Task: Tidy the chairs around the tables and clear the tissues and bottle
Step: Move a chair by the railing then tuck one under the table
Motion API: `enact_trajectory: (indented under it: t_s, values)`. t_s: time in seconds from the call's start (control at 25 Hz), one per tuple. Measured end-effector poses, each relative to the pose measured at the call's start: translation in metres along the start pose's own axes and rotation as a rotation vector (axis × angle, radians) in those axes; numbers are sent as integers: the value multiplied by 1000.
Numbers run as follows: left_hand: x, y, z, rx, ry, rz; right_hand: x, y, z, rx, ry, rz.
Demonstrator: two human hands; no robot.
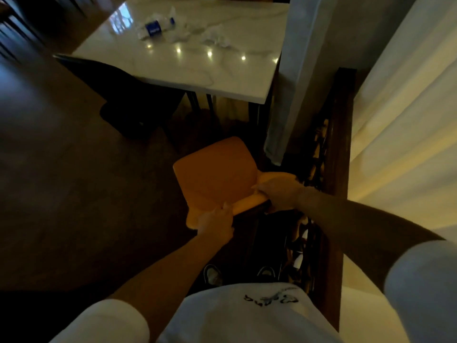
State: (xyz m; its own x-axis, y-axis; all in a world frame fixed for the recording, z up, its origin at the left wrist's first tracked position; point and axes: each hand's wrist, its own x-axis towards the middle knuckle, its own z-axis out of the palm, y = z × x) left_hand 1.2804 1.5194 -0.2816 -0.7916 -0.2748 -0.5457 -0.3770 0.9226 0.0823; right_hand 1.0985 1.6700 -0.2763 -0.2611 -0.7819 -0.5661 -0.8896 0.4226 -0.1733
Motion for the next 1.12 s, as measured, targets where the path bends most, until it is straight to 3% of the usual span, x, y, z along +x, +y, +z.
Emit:
enact_trajectory:
  t_s: [0.36, 0.64, 1.12]
  values:
    - [0, -38, -17, 32, 72, 47, 30, -23, 7, -53, 266, -105]
    - [16, -73, -30, 68, 113, 118, 56, -36, -4, -85, 311, -100]
    - [80, -200, -77, 135, 106, 171, 143, -95, -63, -28, 342, 32]
